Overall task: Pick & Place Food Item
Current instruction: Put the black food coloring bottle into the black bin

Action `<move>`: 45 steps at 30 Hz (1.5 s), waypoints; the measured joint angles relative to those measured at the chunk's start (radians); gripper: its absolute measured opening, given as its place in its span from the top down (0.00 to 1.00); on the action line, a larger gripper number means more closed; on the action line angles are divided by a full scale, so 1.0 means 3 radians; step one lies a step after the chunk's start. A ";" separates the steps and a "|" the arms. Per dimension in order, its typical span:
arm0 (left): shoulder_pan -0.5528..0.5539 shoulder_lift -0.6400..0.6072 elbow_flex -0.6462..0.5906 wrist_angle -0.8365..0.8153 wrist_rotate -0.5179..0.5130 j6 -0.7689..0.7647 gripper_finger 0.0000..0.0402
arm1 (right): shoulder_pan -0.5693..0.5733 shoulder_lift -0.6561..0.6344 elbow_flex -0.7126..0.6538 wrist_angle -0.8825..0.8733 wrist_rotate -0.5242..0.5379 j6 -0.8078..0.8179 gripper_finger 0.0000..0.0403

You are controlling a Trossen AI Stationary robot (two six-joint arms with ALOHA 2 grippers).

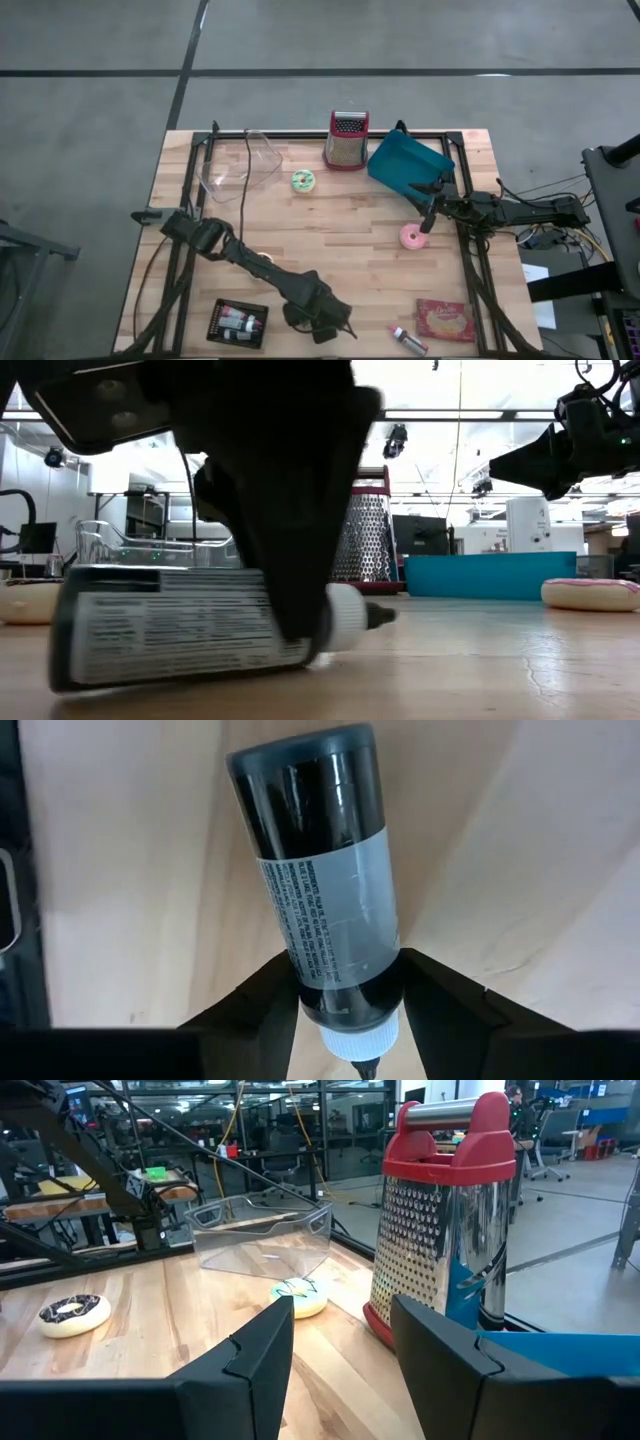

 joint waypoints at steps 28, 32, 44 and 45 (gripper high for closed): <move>-0.0049 -0.0278 0.0858 -0.2105 0.1429 0.0360 0.59 | 0.0000 0.0000 -0.0001 -0.0001 0.0000 0.0000 0.59; -0.0097 -0.0278 0.0816 -0.2110 0.1486 0.0421 0.59 | 0.0000 0.0001 -0.0001 -0.0001 0.0001 0.0000 0.59; -0.0270 -0.0278 0.0762 -0.2118 0.1422 0.0657 0.58 | 0.0001 0.0000 -0.0001 0.0000 0.0000 0.0000 0.59; -0.0286 -0.0278 0.0760 -0.2119 0.1388 0.0640 0.57 | 0.0000 0.0000 -0.0001 0.0000 0.0000 0.0000 0.59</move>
